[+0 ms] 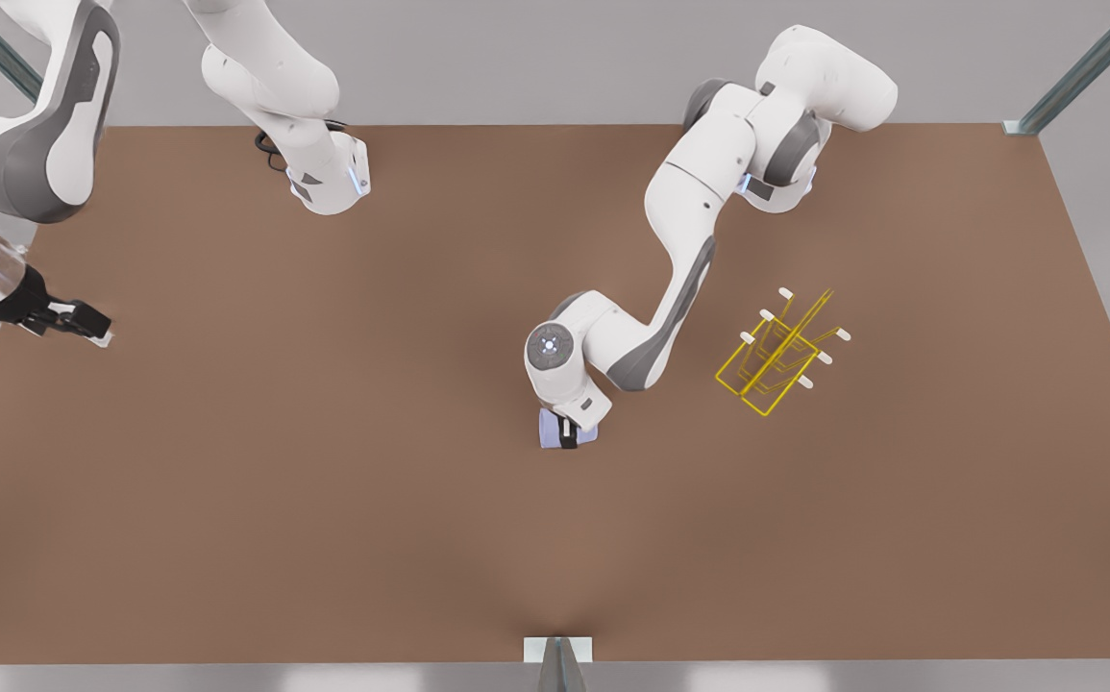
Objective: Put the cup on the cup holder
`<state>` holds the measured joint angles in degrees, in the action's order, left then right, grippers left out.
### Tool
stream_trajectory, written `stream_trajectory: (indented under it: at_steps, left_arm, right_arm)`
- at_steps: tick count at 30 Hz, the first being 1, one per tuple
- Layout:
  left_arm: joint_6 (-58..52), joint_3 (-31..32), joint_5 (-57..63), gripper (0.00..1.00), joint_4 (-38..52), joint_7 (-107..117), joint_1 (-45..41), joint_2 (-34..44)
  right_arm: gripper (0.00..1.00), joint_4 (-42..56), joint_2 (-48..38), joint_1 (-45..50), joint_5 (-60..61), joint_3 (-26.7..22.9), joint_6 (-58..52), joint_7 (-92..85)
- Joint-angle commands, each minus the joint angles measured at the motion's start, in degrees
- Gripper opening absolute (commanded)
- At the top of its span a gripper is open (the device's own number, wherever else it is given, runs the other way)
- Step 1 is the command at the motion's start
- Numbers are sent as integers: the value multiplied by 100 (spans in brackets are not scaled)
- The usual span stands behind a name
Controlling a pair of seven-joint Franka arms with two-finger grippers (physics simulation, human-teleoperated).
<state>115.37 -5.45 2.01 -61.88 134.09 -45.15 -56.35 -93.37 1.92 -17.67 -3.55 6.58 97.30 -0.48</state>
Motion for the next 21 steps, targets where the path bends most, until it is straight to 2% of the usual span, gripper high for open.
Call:
stream_trajectory:
  at_steps: [1, 15, 17, 21]
  left_arm:
    - [100, 0, -7, 100, 9, 3, 7, -16]
    - [557, 44, -51, 100, -26, -147, 50, -183]
    - [557, 35, -51, 100, -26, -208, 50, -218]
    - [557, 44, -42, 100, -26, -252, 42, -271]
  right_arm:
    - [100, 3, -7, 932, 4, 10, -18, -163]
    - [100, 20, 1, 941, -14, 106, 149, -172]
    - [100, 108, -16, 932, -40, 334, 263, -154]
    - [100, 258, -25, 897, -40, 352, 342, -163]
